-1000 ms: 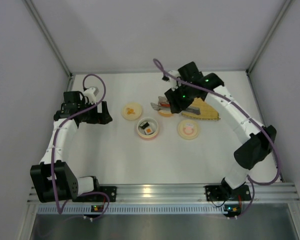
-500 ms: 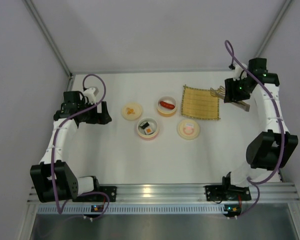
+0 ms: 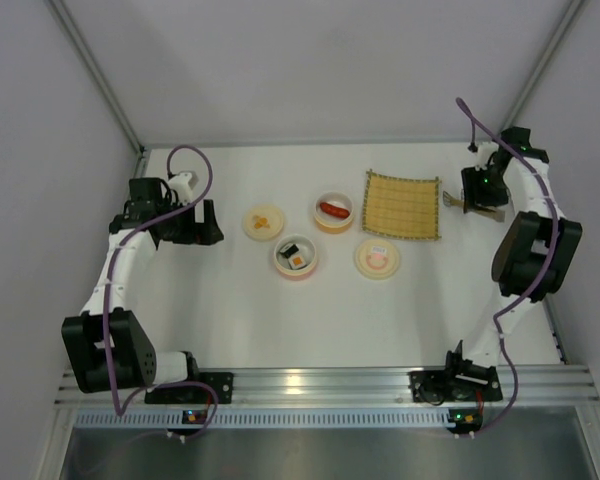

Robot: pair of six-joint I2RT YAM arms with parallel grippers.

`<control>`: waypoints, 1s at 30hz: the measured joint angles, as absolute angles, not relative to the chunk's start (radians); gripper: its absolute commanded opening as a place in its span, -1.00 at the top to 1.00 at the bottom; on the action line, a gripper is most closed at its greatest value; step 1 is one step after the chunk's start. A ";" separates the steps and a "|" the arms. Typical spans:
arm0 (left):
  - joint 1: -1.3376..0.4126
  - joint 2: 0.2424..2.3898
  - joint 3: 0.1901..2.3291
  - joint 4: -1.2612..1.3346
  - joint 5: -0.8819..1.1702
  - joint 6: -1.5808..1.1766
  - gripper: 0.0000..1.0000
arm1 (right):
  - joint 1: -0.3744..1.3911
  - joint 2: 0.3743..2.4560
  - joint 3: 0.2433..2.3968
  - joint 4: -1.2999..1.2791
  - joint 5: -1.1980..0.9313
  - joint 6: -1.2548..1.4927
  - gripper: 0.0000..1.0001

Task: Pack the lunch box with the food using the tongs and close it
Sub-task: Place the clamp at the center of the board.

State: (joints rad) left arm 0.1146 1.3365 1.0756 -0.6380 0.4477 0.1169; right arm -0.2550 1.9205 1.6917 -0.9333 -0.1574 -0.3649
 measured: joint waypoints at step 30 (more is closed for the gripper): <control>0.137 1.320 1.056 -0.652 0.446 0.137 -0.96 | -0.261 2.014 1.493 -0.862 -0.095 -0.456 -0.99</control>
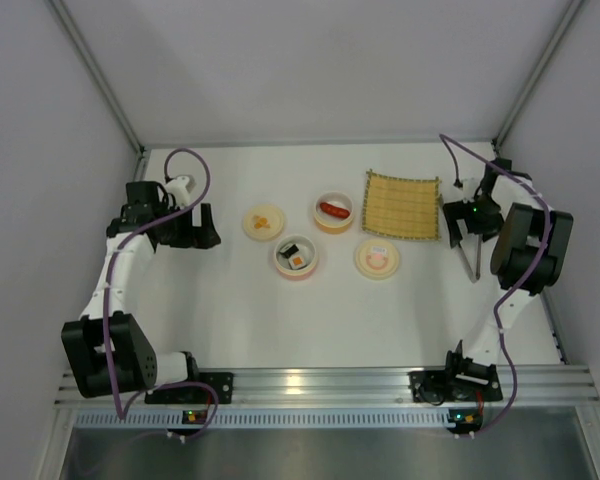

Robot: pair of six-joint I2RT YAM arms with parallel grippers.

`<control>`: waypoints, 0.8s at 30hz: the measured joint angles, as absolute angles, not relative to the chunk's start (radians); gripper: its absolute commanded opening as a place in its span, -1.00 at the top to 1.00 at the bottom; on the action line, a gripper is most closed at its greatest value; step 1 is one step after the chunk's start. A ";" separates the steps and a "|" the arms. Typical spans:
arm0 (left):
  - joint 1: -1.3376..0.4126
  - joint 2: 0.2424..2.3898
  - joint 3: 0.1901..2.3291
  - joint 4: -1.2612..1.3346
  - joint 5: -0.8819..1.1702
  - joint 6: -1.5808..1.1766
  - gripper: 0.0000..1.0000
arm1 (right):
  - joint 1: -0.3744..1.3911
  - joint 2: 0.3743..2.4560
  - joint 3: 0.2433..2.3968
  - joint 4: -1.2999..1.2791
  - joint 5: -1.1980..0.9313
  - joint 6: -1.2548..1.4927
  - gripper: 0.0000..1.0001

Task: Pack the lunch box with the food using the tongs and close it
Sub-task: Place the clamp at the center of the board, then pick up the box lid from the center of the board.

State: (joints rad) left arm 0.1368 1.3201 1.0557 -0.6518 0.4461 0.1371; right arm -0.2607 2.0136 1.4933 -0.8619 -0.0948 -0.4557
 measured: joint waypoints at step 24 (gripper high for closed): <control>0.142 1.341 1.069 -0.725 0.474 0.232 -0.65 | 0.178 1.560 1.430 -0.992 -0.390 -0.431 -0.38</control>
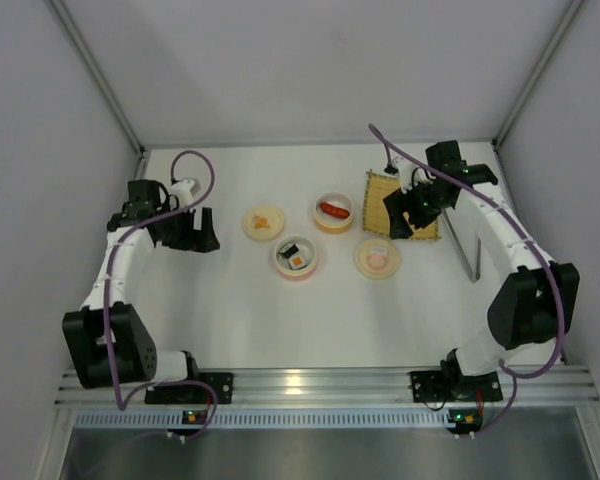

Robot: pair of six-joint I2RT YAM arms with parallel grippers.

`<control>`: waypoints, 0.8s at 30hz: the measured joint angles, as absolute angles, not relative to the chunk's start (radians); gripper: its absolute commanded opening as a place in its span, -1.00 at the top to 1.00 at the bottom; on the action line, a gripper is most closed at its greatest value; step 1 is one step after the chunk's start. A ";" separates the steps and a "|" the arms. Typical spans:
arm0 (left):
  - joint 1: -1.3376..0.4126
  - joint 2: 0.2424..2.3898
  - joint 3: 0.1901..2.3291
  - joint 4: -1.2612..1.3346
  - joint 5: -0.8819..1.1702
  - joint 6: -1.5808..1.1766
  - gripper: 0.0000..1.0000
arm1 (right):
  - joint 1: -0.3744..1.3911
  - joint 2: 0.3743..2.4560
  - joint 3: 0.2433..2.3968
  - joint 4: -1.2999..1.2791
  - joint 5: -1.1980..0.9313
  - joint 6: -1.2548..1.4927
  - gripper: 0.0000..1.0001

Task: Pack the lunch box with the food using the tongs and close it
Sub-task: Pick up the box lid from the center of the board.

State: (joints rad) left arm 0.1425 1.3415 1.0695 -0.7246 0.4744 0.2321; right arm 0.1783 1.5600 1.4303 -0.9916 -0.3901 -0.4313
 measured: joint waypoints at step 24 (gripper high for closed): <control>-0.201 1.823 1.498 -0.707 0.097 -0.525 -0.20 | 0.178 1.607 1.414 -0.921 -0.387 -0.335 -0.44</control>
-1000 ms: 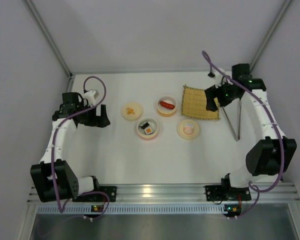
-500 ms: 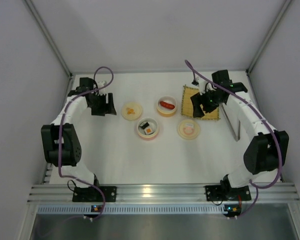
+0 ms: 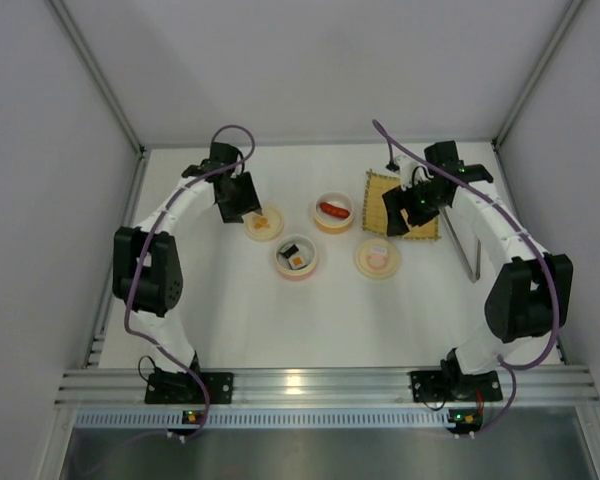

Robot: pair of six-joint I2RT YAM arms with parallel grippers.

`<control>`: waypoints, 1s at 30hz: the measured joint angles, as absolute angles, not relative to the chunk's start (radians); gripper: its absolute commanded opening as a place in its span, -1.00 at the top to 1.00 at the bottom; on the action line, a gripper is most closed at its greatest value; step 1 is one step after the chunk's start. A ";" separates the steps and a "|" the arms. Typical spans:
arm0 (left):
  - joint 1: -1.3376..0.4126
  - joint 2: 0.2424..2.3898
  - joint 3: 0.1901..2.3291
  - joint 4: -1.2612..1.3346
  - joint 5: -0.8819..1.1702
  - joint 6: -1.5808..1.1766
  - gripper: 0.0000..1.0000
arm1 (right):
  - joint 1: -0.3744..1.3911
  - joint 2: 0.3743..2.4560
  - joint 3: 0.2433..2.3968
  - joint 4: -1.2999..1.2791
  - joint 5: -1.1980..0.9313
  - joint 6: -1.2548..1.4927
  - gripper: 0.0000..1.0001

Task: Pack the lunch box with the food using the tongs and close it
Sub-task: Pick up the box lid from the center of the board.

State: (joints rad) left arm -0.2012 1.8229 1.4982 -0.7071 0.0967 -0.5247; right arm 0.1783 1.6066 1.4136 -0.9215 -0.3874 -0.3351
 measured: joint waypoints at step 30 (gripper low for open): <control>-0.276 2.149 1.726 -0.736 0.031 -0.599 0.43 | 0.078 1.645 1.416 -0.929 -0.443 -0.348 -0.46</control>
